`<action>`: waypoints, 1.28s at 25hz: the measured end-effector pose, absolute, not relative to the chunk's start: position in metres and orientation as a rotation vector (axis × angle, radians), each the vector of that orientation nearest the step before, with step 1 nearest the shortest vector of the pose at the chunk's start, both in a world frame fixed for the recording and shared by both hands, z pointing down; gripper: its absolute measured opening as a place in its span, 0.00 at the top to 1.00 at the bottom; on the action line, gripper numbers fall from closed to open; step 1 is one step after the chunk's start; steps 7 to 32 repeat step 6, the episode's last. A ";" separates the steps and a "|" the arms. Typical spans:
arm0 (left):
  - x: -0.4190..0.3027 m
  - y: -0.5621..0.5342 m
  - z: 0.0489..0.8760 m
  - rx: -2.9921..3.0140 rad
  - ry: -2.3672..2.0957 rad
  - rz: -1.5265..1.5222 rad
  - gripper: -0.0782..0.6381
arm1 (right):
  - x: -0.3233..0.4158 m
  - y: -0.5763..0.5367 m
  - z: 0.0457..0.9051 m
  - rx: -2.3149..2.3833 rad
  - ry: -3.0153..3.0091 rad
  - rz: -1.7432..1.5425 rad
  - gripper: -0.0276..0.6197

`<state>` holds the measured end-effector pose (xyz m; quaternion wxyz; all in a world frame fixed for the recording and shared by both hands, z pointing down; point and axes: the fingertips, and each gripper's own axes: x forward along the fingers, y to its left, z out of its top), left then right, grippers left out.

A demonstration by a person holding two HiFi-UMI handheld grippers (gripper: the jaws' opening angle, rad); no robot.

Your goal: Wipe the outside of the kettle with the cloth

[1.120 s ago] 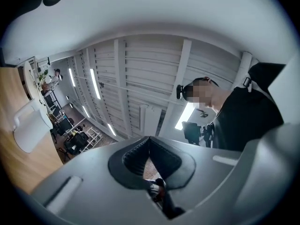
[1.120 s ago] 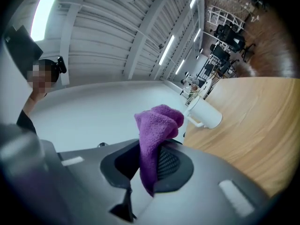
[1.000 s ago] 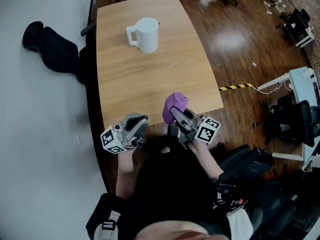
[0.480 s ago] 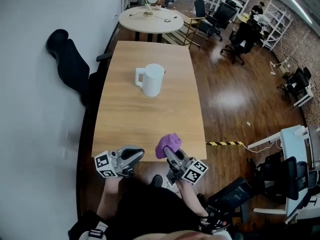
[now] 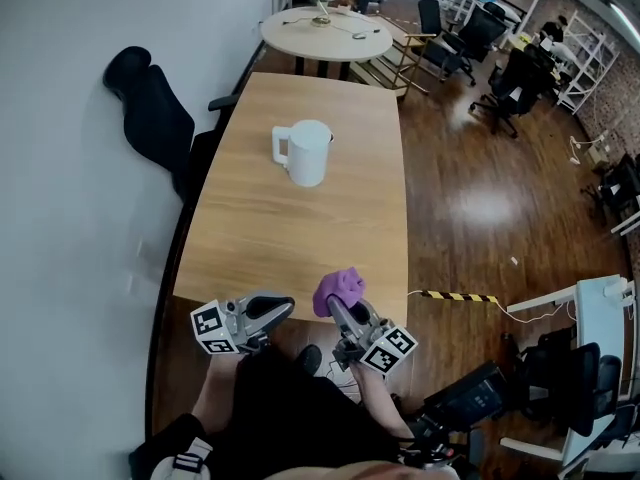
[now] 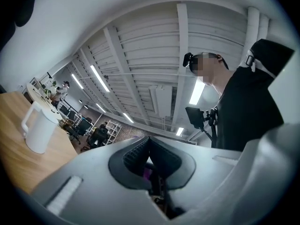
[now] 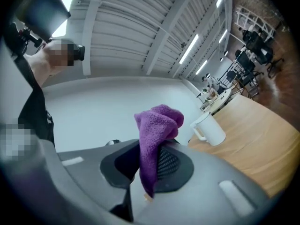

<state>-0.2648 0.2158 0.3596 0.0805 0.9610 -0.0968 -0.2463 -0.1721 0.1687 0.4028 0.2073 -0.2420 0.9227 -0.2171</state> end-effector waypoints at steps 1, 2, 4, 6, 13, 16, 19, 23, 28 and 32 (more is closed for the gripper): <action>-0.259 0.215 0.364 2.861 -0.304 -0.741 0.89 | -0.167 0.169 0.406 -0.667 2.576 -0.601 0.88; -0.250 0.213 0.366 2.852 -0.316 -0.743 0.89 | -0.159 0.167 0.410 -0.665 2.574 -0.613 0.88; -0.231 0.203 0.365 2.852 -0.325 -0.723 0.89 | -0.141 0.155 0.413 -0.666 2.546 -0.658 0.88; -0.214 0.191 0.356 2.866 -0.320 -0.694 0.89 | -0.126 0.140 0.410 -0.666 2.505 -0.690 0.88; -0.214 0.191 0.356 2.866 -0.320 -0.694 0.89 | -0.126 0.140 0.410 -0.666 2.505 -0.690 0.88; -0.214 0.191 0.356 2.866 -0.320 -0.694 0.89 | -0.126 0.140 0.410 -0.666 2.505 -0.690 0.88; -0.214 0.191 0.356 2.866 -0.320 -0.694 0.89 | -0.126 0.140 0.410 -0.666 2.505 -0.690 0.88; -0.214 0.191 0.356 2.866 -0.320 -0.694 0.89 | -0.126 0.140 0.410 -0.666 2.505 -0.690 0.88; -0.214 0.191 0.356 2.866 -0.320 -0.694 0.89 | -0.126 0.140 0.410 -0.666 2.505 -0.690 0.88; -0.214 0.191 0.356 2.866 -0.320 -0.694 0.89 | -0.126 0.140 0.410 -0.666 2.505 -0.690 0.88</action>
